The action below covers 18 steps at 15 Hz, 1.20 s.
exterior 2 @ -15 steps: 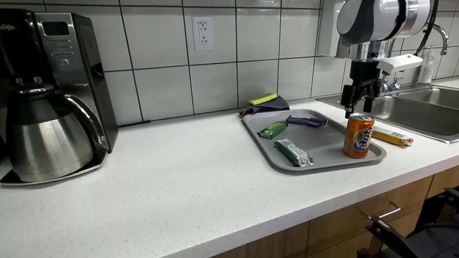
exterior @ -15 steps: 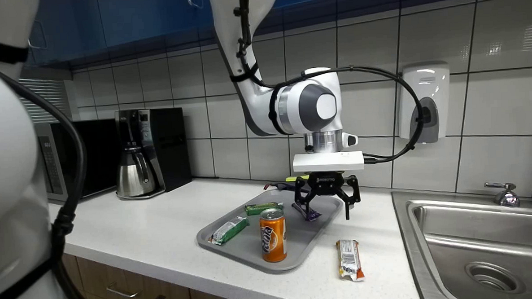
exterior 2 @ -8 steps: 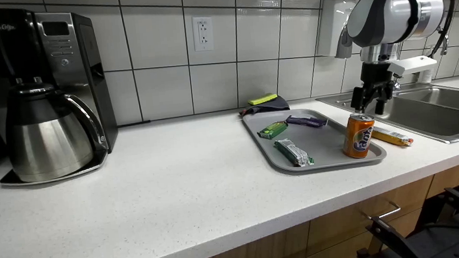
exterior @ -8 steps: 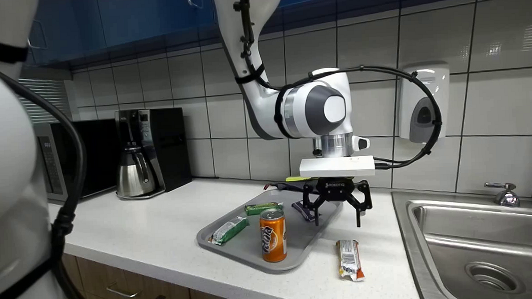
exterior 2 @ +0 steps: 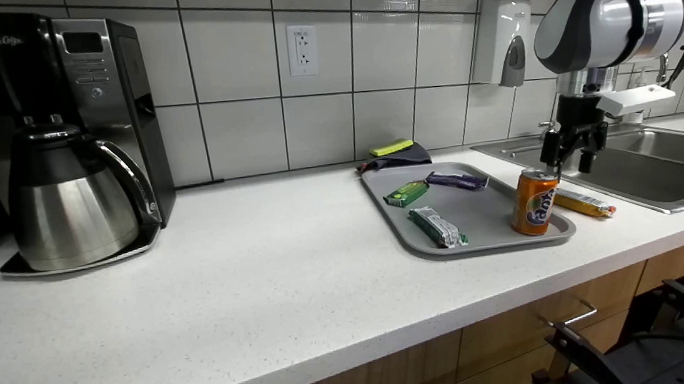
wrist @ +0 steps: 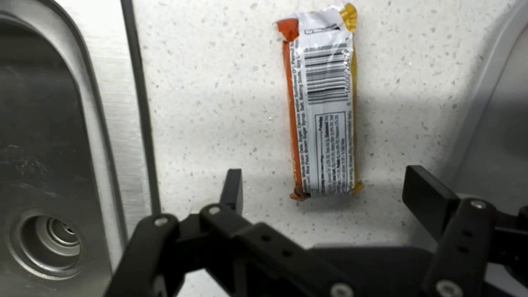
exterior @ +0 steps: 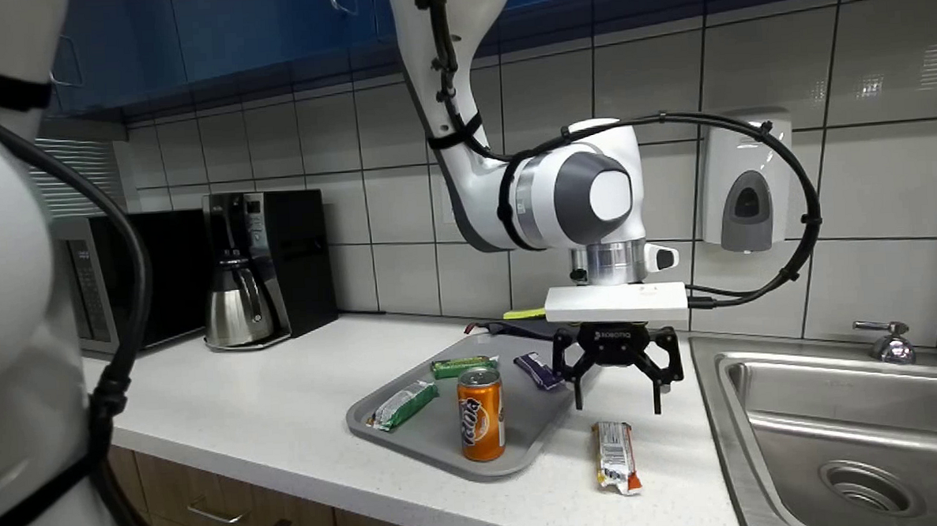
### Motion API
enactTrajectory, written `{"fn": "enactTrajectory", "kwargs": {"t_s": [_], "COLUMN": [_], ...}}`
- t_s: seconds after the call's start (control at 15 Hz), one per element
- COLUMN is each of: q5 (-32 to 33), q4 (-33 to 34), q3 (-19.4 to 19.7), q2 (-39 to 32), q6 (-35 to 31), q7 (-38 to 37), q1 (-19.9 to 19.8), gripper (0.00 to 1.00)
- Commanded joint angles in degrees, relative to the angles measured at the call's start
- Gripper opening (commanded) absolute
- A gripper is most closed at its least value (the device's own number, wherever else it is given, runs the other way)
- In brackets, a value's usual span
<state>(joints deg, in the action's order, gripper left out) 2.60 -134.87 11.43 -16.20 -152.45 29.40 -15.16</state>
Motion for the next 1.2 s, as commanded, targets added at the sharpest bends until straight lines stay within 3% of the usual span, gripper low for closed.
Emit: {"fn": "enactTrajectory", "kwargs": {"t_s": [0.0, 1.13], "q5": [0.75, 1.14], "q4": [-1.19, -0.35], "q3": [-0.50, -1.29], "q2": [0.16, -4.63], "q6": [-1.91, -2.89], "q7": [-1.45, -2.16], "q1": [-1.58, -2.32], "gripper": [1.00, 1.00]}}
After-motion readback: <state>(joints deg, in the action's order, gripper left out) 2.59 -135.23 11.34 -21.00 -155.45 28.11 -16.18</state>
